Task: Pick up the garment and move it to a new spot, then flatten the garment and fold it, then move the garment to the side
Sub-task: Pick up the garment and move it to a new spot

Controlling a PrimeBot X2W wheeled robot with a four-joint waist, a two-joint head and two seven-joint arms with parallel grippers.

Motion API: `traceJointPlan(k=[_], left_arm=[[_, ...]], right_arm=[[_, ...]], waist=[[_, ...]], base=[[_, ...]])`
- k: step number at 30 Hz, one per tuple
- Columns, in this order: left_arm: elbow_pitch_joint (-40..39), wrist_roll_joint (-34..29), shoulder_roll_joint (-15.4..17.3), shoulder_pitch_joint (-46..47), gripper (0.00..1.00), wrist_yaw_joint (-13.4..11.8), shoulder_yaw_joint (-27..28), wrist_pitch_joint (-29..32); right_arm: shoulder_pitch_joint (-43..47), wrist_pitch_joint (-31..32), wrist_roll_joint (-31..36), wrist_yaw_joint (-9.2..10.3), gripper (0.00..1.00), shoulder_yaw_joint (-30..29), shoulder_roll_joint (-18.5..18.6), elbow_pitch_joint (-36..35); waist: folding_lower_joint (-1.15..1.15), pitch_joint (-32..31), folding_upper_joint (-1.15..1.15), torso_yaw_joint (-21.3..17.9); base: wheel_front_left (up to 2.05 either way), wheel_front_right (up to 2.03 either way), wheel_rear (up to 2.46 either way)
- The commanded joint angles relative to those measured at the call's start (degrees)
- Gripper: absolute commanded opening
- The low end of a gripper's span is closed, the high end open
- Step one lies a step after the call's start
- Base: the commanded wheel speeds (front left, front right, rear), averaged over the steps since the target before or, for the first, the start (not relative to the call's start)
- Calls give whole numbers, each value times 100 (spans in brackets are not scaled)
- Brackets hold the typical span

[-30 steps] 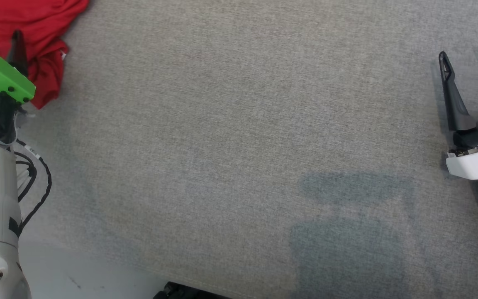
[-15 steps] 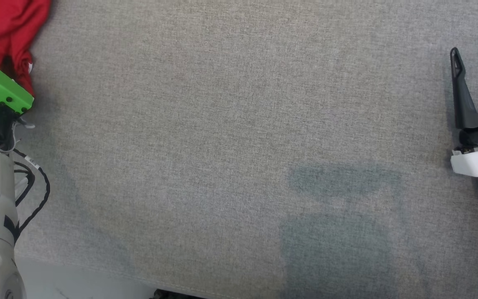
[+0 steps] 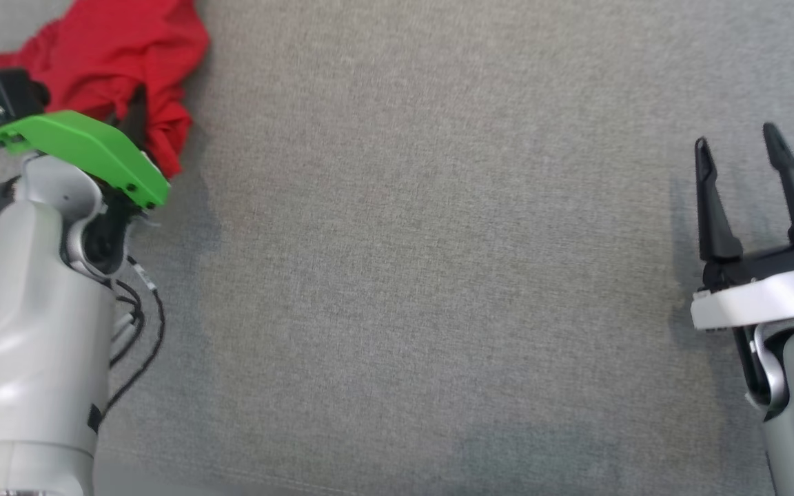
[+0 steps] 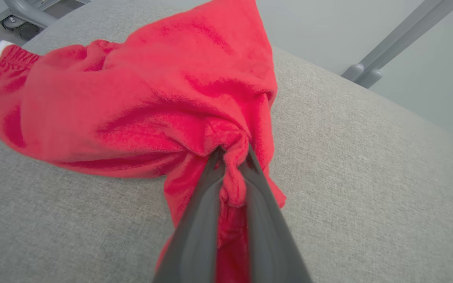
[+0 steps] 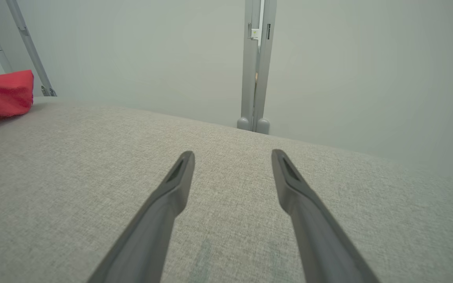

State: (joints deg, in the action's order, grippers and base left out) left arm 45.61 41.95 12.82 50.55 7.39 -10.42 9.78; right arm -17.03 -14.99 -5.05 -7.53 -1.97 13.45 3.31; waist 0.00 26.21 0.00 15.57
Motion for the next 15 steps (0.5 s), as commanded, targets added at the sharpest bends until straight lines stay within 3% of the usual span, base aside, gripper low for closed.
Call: traceJointPlan(k=[1,8,15], left_arm=[[-187,64,-4,-173,0,14,-83,20],[-2161,538,-230,-1426,0,15,-650,546],[-3987,596,-536,-2632,0,-238,-1451,1284]], right_arm=[[136,-23,-34,9,100,-38,-47,14],[537,-23,-48,10,100,-218,-472,2],[801,-22,-80,9,100,-310,-681,-19]], waist=[[0,-477,0,-239],[0,-1060,0,-738],[0,-1386,0,-1376]], base=[[0,0,0],[0,0,0],[0,0,0]])
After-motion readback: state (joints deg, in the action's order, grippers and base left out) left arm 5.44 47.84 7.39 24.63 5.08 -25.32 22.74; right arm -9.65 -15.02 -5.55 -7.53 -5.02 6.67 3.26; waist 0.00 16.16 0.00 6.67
